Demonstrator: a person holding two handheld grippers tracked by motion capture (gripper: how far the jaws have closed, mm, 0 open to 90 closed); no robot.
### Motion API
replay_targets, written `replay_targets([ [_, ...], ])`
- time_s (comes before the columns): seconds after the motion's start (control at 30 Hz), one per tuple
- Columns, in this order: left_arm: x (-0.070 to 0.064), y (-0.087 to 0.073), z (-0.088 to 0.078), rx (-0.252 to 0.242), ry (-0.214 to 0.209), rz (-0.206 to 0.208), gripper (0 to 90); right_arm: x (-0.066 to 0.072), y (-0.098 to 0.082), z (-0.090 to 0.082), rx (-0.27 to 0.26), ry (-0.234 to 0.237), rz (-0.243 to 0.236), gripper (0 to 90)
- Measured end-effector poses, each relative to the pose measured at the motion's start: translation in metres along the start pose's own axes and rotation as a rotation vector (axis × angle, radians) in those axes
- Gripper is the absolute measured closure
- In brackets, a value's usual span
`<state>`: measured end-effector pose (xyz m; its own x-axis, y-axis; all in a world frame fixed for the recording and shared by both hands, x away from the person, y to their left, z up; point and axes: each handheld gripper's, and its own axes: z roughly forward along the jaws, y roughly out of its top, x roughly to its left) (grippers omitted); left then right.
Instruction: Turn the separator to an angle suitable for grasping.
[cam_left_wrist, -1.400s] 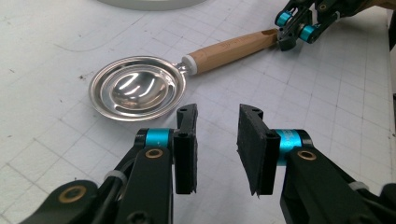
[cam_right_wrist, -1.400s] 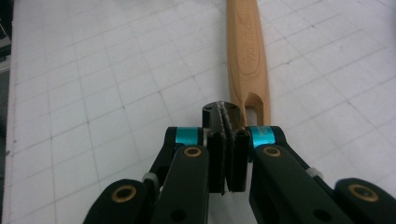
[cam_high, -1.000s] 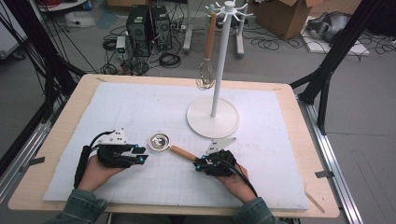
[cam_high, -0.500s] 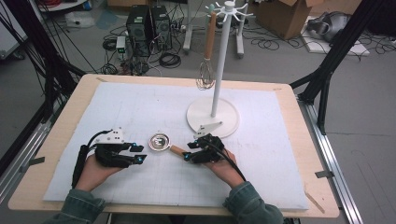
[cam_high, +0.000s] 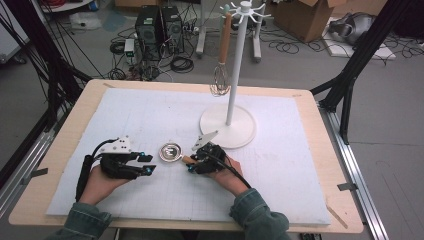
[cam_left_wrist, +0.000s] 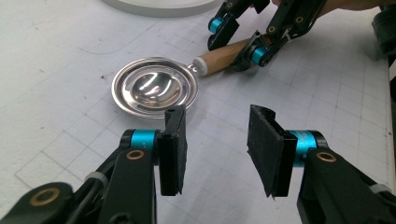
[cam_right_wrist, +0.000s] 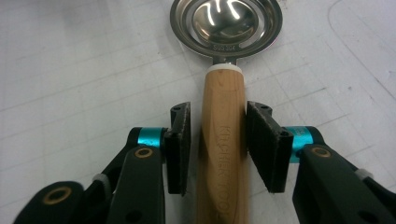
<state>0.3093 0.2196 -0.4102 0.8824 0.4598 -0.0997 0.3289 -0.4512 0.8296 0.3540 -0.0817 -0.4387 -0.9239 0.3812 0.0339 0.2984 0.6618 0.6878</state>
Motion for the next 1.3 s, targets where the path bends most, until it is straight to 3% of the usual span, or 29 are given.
replay_targets([
  [0.17, 0.000, 0.001, -0.001, -0.002, 0.003, 0.000, 57.1, 0.000, 0.001, 0.003, -0.005, -0.011, -0.030, 65.2],
  [0.3, 0.000, 0.002, -0.001, -0.002, 0.003, 0.003, 57.0, -0.003, 0.000, 0.002, -0.012, 0.008, -0.043, 67.7],
  [0.43, 0.000, 0.003, -0.003, -0.002, 0.004, 0.007, 56.9, -0.007, 0.000, -0.001, -0.051, 0.078, -0.030, 70.3],
  [0.53, 0.000, 0.004, -0.004, -0.002, 0.004, 0.009, 56.5, -0.007, 0.002, -0.004, -0.043, 0.090, -0.057, 70.4],
  [0.77, -0.001, 0.005, -0.007, -0.004, 0.008, 0.017, 56.5, -0.008, 0.003, 0.001, -0.041, 0.164, -0.050, 70.5],
  [0.9, -0.002, 0.007, -0.009, -0.005, 0.001, 0.026, 56.5, -0.004, 0.004, 0.001, -0.071, 0.235, -0.069, 70.4],
  [1.1, -0.004, 0.011, -0.008, -0.001, -0.019, 0.046, 56.2, 0.004, 0.005, 0.007, -0.067, 0.349, -0.092, 70.3],
  [1.2, -0.006, 0.013, -0.005, 0.002, -0.040, 0.059, 55.8, 0.007, 0.006, 0.010, -0.058, 0.378, -0.104, 70.3],
  [1.3, -0.008, 0.014, -0.001, 0.010, -0.055, 0.073, 55.2, 0.008, 0.006, 0.012, -0.044, 0.362, -0.121, 69.9],
])
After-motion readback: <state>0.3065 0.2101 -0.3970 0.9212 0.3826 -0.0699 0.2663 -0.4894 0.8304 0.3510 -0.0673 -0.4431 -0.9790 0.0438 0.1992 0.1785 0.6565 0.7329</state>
